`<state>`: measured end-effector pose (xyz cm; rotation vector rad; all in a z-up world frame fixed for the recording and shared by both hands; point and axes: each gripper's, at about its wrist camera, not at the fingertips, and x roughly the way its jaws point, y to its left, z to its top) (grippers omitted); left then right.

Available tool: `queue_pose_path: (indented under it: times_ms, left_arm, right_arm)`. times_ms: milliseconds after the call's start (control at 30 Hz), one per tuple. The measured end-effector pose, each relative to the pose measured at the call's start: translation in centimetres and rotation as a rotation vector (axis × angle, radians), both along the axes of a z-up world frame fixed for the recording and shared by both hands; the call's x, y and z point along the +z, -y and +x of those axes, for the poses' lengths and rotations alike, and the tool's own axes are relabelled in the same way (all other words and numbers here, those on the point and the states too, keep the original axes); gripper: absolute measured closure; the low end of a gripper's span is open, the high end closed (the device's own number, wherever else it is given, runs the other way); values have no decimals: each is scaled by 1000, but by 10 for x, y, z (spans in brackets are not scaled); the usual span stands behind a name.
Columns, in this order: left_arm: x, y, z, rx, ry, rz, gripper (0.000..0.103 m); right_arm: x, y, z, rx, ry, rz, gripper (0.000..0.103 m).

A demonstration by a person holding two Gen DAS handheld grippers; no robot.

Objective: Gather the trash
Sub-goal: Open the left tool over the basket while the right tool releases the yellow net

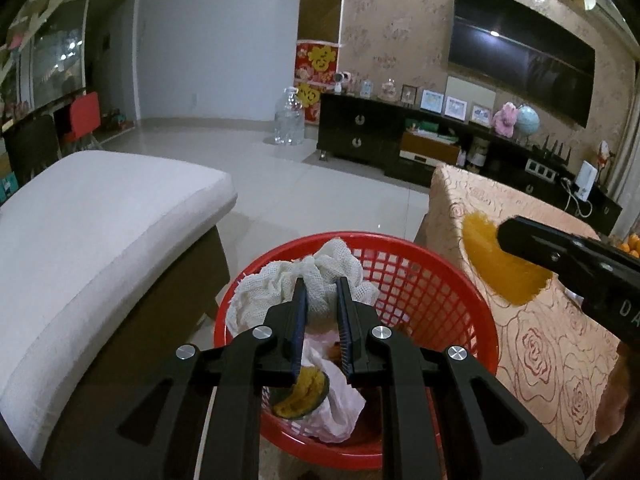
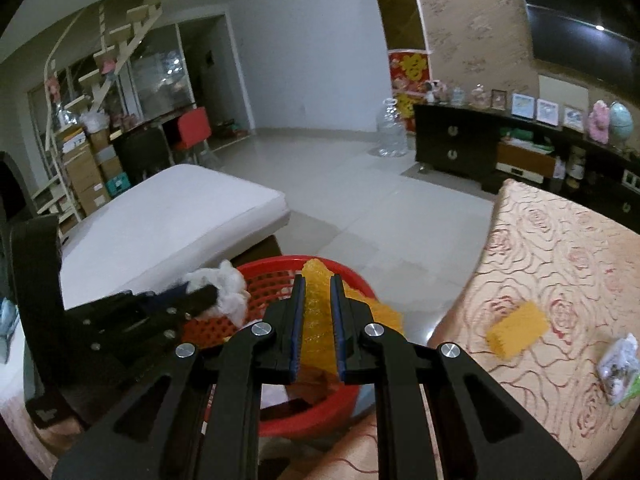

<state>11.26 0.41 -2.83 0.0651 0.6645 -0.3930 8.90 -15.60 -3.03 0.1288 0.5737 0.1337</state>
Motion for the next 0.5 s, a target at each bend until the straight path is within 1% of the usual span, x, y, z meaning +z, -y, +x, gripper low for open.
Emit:
queue_pose_path:
  times_ms: [200, 233, 300, 367, 400, 433, 467, 500]
  left_arm:
    - [-3, 2, 1, -15, -11, 9, 85]
    - [-3, 2, 1, -16, -12, 8, 82]
    - [-3, 1, 1, -15, -15, 5, 74]
    - [-3, 2, 1, -11, -10, 3, 59]
    - [-3, 1, 1, -5, -11, 1, 55]
    - [-3, 1, 1, -2, -12, -1, 46]
    - [-2, 0, 1, 3, -14, -9, 39]
    - [-1, -1, 1, 10, -16, -17, 37]
  right_arm:
    - [1, -7, 11, 30, -20, 47, 90]
    - [1, -7, 12, 33, -23, 56, 90]
    - [1, -9, 12, 38, -29, 70, 90]
    - [0, -8, 12, 40, -35, 78, 89]
    - [0, -9, 11, 40, -37, 79, 88]
    - [-1, -8, 10, 39, -39, 78, 88]
    - [-1, -7, 9, 37, -40, 79, 88]
    - [-1, -5, 9, 35, -41, 81, 86]
